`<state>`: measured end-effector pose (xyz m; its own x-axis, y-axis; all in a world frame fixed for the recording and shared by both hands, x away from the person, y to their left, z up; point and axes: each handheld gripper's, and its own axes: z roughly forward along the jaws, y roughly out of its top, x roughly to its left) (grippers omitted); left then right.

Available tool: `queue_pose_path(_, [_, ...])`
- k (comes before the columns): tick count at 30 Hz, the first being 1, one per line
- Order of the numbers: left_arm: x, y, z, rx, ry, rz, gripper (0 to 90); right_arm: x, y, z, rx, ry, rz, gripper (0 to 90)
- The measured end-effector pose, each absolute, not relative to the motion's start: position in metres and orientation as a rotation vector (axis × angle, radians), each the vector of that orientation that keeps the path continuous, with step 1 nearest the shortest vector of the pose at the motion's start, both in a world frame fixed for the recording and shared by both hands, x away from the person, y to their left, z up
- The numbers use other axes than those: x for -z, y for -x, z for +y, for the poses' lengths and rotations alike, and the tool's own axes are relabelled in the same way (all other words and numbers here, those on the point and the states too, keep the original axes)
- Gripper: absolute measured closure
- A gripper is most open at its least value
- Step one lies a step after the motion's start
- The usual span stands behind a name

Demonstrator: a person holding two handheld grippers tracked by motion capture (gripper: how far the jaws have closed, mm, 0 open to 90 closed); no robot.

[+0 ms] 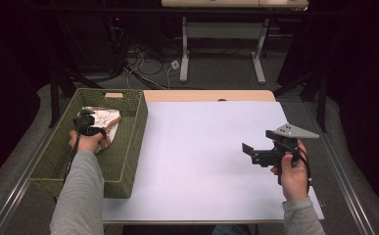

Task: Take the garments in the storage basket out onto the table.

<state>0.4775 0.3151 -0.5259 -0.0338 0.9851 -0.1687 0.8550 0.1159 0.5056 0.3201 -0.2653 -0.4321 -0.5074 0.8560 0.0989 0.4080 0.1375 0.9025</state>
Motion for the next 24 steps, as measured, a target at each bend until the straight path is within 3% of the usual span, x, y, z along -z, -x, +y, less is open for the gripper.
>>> queue_pose_path(24, [0.498, -0.468, 0.317, -0.521, -1.659, 1.804, 82.2, 0.432, -0.32, -0.264, -1.341, -1.206, 1.976, 0.6])
